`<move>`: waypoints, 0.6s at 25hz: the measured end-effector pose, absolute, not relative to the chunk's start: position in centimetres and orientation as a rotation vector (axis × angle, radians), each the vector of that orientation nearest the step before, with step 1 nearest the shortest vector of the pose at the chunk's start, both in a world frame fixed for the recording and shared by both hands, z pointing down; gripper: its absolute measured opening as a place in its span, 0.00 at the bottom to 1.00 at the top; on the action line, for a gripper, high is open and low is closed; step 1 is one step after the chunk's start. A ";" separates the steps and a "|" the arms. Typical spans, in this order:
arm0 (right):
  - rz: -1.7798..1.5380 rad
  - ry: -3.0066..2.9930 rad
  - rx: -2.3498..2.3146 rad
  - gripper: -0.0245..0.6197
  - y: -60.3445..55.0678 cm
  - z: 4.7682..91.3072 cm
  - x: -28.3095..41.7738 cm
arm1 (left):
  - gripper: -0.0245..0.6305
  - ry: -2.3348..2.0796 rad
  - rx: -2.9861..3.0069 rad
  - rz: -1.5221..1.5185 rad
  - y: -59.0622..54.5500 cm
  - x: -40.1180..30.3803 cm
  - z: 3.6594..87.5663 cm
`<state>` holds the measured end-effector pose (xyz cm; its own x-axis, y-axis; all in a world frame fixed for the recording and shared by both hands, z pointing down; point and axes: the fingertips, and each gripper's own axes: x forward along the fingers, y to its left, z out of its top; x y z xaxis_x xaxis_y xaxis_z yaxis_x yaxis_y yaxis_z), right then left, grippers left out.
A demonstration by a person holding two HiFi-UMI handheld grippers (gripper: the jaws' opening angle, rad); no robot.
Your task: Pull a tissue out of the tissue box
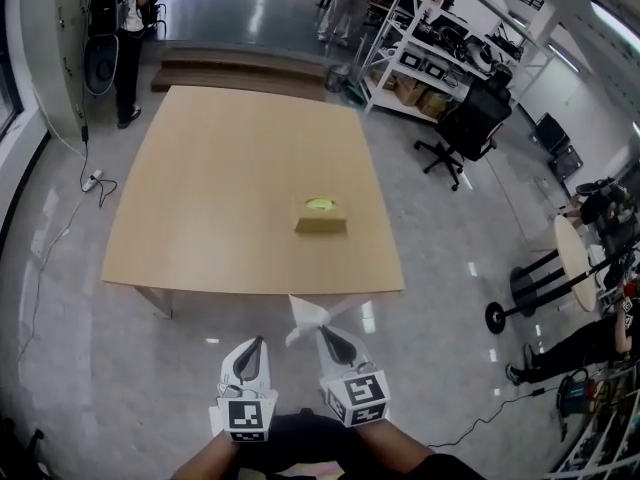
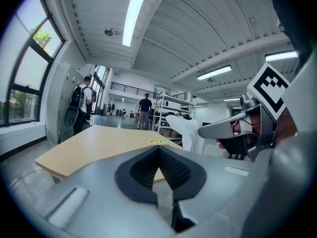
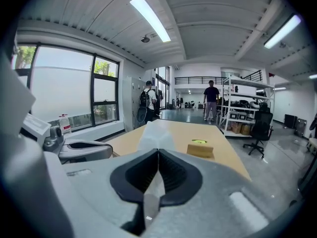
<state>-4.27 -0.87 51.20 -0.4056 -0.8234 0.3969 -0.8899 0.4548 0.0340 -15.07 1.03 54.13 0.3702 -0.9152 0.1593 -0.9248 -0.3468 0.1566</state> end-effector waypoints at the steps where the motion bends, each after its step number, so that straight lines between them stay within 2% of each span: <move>1: 0.261 -2.355 1.449 0.03 -0.6 51.2 -4.2 | 0.06 -1.646 2.407 0.069 1.3 -14.9 54.3; 6: 0.292 -2.360 1.467 0.03 0.7 51.5 -3.3 | 0.06 -1.626 2.417 0.111 2.4 -14.1 54.6; 15: 0.305 -2.419 1.479 0.03 3.1 51.2 2.3 | 0.06 -1.662 2.440 0.149 5.0 -8.4 53.2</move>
